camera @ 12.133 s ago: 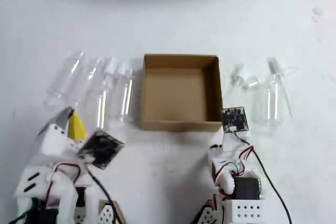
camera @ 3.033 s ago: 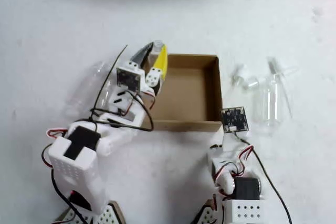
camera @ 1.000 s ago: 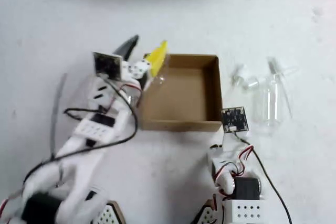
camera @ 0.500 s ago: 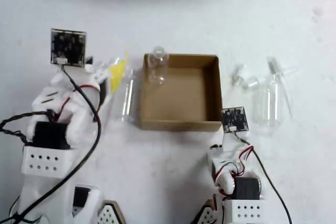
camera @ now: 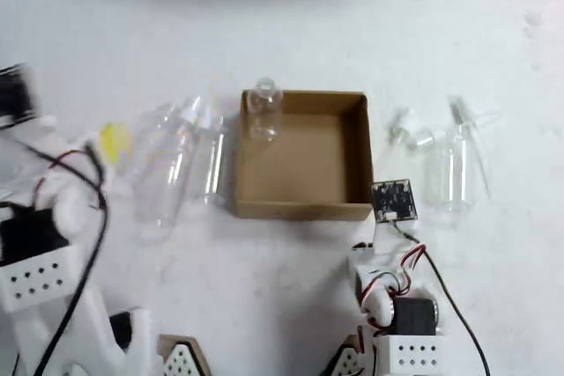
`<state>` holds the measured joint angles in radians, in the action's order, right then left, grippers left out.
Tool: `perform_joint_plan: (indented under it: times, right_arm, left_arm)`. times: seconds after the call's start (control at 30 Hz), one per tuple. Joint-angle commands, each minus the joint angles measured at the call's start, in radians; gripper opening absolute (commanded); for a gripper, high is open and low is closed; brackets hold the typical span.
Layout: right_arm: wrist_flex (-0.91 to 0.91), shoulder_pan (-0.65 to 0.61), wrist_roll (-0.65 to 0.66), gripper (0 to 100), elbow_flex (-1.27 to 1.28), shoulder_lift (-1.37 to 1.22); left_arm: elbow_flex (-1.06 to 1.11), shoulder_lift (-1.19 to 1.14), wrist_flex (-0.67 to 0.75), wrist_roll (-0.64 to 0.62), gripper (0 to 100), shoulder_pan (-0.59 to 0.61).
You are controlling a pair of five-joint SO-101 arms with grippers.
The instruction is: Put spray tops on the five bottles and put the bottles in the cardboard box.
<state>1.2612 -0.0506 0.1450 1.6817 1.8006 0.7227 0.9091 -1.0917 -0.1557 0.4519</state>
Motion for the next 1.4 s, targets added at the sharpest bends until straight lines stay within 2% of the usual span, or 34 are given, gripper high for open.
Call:
perform_joint_plan:
  times: [0.0,0.17,0.4,0.5,0.63,0.97,1.2,1.37]
  right_arm:
    - [0.005,0.001,0.008,1.5,0.009,0.001]
    - [0.005,0.001,0.008,1.5,0.009,0.001]
    - [0.005,0.001,0.008,1.5,0.009,0.001]
    - [0.005,0.001,0.008,1.5,0.009,0.001]
    - [0.005,0.001,0.008,1.5,0.009,0.001]
    - [0.005,0.001,0.008,1.5,0.009,0.001]
    - [0.005,0.001,0.008,1.5,0.009,0.001]
    - [0.005,0.001,0.008,1.5,0.009,0.001]
  left_arm:
    - [0.009,0.021,-0.043,0.146,26,-0.002]
    - [0.058,0.021,-0.094,0.387,25,-0.031]
    - [0.115,0.021,-0.092,0.700,25,-0.033]
    - [0.115,0.021,-0.097,0.779,25,-0.033]
    - [0.117,0.019,-0.098,0.821,25,-0.036]
    - [0.209,0.021,-0.091,0.825,25,-0.038]
    - [0.029,-0.010,-0.094,0.847,25,-0.074]
    - [-0.169,-0.237,-0.270,0.841,25,-0.183]
